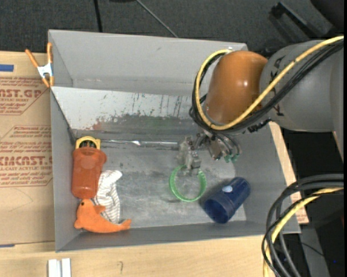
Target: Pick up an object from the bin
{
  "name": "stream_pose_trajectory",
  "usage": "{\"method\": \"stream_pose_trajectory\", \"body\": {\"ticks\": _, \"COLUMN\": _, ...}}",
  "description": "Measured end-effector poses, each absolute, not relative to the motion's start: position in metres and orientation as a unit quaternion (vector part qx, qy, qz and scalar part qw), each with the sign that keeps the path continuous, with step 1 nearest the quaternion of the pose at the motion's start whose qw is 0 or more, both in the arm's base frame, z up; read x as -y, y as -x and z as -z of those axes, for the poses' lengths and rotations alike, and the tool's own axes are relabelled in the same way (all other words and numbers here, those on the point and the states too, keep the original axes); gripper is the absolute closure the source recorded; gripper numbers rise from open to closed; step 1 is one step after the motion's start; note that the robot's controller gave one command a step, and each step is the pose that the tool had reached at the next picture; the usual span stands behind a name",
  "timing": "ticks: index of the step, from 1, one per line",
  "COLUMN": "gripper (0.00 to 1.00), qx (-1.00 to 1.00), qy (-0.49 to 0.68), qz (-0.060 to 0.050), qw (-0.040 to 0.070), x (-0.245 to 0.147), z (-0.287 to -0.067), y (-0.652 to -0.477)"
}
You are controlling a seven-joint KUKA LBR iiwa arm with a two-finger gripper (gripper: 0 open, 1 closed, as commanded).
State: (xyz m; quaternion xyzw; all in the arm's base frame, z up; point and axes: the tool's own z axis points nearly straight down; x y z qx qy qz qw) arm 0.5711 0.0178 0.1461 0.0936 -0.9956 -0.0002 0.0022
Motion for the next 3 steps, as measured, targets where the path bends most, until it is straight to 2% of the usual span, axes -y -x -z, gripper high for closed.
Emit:
{"method": "stream_pose_trajectory", "body": {"ticks": 1, "gripper": 1.0, "qx": 0.993, "qy": -0.117, "qz": -0.001, "qw": -0.007, "x": -0.019, "z": -0.161, "y": -0.578}}
{"method": "stream_pose_trajectory", "body": {"ticks": 2, "gripper": 1.0, "qx": 0.991, "qy": -0.136, "qz": 0.001, "qw": 0.004, "x": -0.013, "z": -0.19, "y": -0.574}}
{"method": "stream_pose_trajectory", "body": {"ticks": 3, "gripper": 1.0, "qx": 0.988, "qy": -0.154, "qz": 0.0, "qw": 0.0, "x": -0.016, "z": -0.261, "y": -0.57}}
